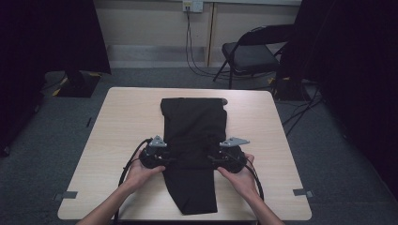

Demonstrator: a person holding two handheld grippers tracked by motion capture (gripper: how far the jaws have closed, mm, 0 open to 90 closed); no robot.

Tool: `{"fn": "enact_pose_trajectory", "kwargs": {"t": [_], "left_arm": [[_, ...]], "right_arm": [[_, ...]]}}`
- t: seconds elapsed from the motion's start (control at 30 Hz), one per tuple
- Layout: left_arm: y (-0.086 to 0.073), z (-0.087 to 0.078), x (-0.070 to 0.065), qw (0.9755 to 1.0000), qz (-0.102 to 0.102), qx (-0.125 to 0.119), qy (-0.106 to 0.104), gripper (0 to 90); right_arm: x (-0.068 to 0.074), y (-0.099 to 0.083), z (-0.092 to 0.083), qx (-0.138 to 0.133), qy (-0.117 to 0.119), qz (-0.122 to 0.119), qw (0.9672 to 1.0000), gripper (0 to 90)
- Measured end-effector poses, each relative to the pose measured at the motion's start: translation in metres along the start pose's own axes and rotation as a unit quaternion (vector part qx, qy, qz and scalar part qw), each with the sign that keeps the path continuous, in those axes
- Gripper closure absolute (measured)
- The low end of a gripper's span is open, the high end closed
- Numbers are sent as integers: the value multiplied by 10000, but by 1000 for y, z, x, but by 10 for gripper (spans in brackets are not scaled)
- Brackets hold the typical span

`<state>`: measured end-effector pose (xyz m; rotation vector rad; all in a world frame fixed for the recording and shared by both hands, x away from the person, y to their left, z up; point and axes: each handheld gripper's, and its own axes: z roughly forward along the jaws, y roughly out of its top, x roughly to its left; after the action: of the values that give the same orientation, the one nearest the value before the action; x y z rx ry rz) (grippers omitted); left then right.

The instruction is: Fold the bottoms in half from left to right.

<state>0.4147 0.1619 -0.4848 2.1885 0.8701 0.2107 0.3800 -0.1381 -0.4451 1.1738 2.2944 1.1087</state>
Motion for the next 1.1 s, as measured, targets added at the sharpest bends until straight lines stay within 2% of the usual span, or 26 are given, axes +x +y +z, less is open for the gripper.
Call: {"fn": "enact_pose_trajectory", "kwargs": {"t": [0.03, 0.1, 0.17, 0.23, 0.3, 0.37, 0.47, 0.6, 0.7, 0.73, 0.8, 0.87, 0.93, 1.0, 1.07, 1.1], "left_arm": [[0, 0, 0, 10000, 7, -3, -11, 620], [0, -1, 1, 10000, 29, 28, -20, 614], [-2, -2, 3, 10000, -55, -8, -41, 592], [-2, -4, 5, 9999, -106, -59, -38, 585], [-2, -6, 6, 9998, -130, -155, -18, 578], [-1, -8, 6, 9994, -198, -276, -50, 578], [0, -14, 8, 9989, -220, -410, -47, 569], [0, -21, 12, 9979, -347, -547, 46, 550], [1, -25, 16, 9964, -477, -698, 84, 541], [2, -25, 17, 9963, -478, -712, 84, 536], [2, -25, 19, 9953, -556, -786, 43, 525], [3, -23, 19, 9953, -578, -774, 40, 519], [5, -20, 19, 9957, -521, -767, 53, 508], [9, -18, 19, 9961, -523, -711, 33, 484], [16, -19, 19, 9958, -473, -780, 42, 472], [19, -19, 19, 9951, -463, -877, 61, 468]], "right_arm": [[4, 0, -5, -56, 125, -50, 9999, 426], [15, -4, -10, -85, 563, -169, 9982, 542], [32, -12, -3, 82, 990, -338, 9945, 619], [52, -20, 12, 345, 1199, -636, 9901, 653], [67, -24, 27, 582, 1294, -837, 9863, 626], [78, -25, 36, 674, 1327, -1046, 9833, 614], [93, -26, 44, 659, 1291, -1281, 9811, 593], [115, -29, 45, 552, 1300, -1636, 9764, 587], [131, -31, 45, 561, 1579, -1729, 9706, 568], [136, -30, 44, 610, 1785, -1717, 9669, 537], [139, -29, 41, 582, 2010, -1608, 9646, 528], [137, -23, 34, 482, 2035, -1487, 9665, 512], [124, -14, 26, 334, 1855, -1340, 9729, 495], [94, -1, 17, 131, 1422, -1013, 9846, 452], [70, 5, 13, 64, 1178, -728, 9903, 426], [51, 10, 12, 4, 909, -586, 9941, 412]]}}
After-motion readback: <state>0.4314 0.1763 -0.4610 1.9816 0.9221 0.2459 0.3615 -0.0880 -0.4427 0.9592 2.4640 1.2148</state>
